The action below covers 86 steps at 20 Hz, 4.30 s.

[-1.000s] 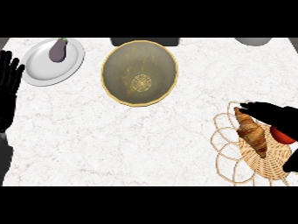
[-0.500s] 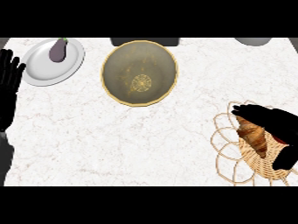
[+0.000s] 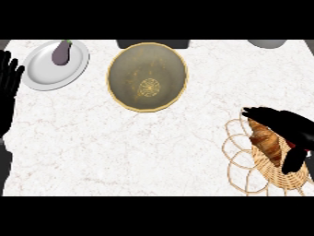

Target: Pick the croissant from the placemat and place it in the bowl

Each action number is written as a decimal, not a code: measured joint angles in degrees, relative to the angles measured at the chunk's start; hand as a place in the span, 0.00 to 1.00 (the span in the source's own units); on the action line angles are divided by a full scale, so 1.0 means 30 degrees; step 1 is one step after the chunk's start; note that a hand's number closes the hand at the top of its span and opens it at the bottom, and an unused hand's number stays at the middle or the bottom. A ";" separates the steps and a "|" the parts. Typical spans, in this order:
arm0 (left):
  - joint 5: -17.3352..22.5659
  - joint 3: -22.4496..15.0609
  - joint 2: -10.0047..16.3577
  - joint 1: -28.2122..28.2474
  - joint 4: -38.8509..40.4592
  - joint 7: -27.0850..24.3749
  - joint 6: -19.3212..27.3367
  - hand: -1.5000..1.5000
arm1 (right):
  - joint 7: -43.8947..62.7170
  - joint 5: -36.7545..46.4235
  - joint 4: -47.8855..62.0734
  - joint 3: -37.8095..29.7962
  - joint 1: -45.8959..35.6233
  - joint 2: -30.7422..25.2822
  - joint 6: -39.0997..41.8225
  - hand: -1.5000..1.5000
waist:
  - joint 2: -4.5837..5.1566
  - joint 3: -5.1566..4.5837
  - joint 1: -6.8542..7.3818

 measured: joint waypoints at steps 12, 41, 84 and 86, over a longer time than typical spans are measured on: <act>0.0052 0.0775 0.0099 -0.0081 0.0550 -0.0378 -0.0671 0.50 | -0.2336 0.0539 0.1344 -0.0610 -0.0844 0.0601 -0.2808 1.00 | -0.0055 -0.0090 -0.0050; -0.0709 -0.0553 -0.0835 -0.1736 0.0856 -0.0214 -0.0431 0.50 | -0.7525 -0.0853 1.6844 -0.6211 -1.7272 -0.5406 -0.3658 1.00 | 0.0509 0.0058 0.1542; -0.0732 0.0135 -0.0709 -0.0373 -0.0159 -0.0001 -0.0436 0.50 | 0.2578 -0.2470 1.8680 -0.3856 -2.1206 0.8309 -0.3308 0.00 | 0.0161 -0.0002 0.0452; -0.0727 0.0152 -0.0713 -0.0449 -0.0093 0.0030 -0.0441 0.50 | 0.2960 -0.2915 1.9056 -0.4242 -2.0990 0.8715 -0.3472 0.00 | 0.0194 -0.0001 0.0530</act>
